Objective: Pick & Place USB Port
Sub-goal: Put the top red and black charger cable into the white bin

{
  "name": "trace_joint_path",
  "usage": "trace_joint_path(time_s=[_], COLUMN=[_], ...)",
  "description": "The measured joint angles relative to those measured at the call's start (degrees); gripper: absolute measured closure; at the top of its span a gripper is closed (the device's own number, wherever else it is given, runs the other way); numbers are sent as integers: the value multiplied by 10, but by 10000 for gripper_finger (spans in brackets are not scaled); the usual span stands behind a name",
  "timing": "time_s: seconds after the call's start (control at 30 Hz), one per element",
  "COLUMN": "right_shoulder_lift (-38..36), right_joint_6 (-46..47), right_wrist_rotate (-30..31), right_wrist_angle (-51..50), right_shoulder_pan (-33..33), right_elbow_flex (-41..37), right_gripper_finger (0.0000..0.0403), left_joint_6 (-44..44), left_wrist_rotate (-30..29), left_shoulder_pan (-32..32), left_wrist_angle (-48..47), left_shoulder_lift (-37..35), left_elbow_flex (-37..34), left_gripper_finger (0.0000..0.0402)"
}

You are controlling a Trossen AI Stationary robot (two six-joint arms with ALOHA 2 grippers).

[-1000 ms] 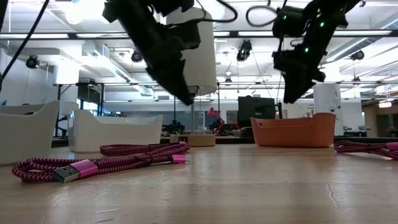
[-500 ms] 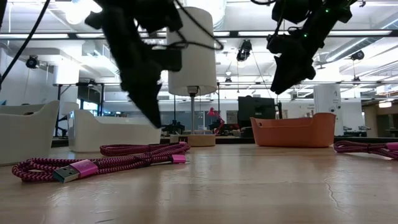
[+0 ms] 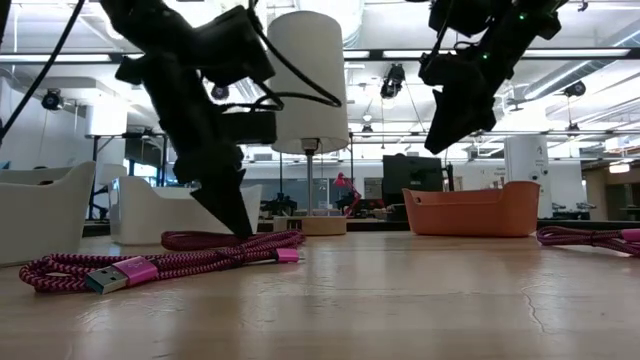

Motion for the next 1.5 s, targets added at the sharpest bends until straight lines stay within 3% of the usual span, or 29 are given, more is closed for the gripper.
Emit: trace_joint_path(time_s=[0.5,0.73,0.93,1.27,1.4,1.5], right_shoulder_lift=[74,107,116,116,116,116], right_joint_6=[0,0,0,0,0,0], right_wrist_rotate=[-1,-1,-1,-1,-1,-1], right_wrist_angle=[99,106,114,145,153,158], right_shoulder_pan=[54,63,65,65,65,66], right_elbow_flex=[0,0,0,0,0,0], right_gripper_finger=[310,322,329,322,322,328], left_joint_6=[-10,69,93,58,56,55], left_wrist_rotate=[-5,-9,-43,-45,-39,-31], left_shoulder_pan=[0,0,8,32,33,33], left_wrist_angle=[26,27,-7,-9,-4,-1], left_shoulder_lift=[-1,0,0,0,0,0], left_elbow_flex=[-23,10,21,-16,-19,-19], left_gripper_finger=[322,323,287,206,207,231])
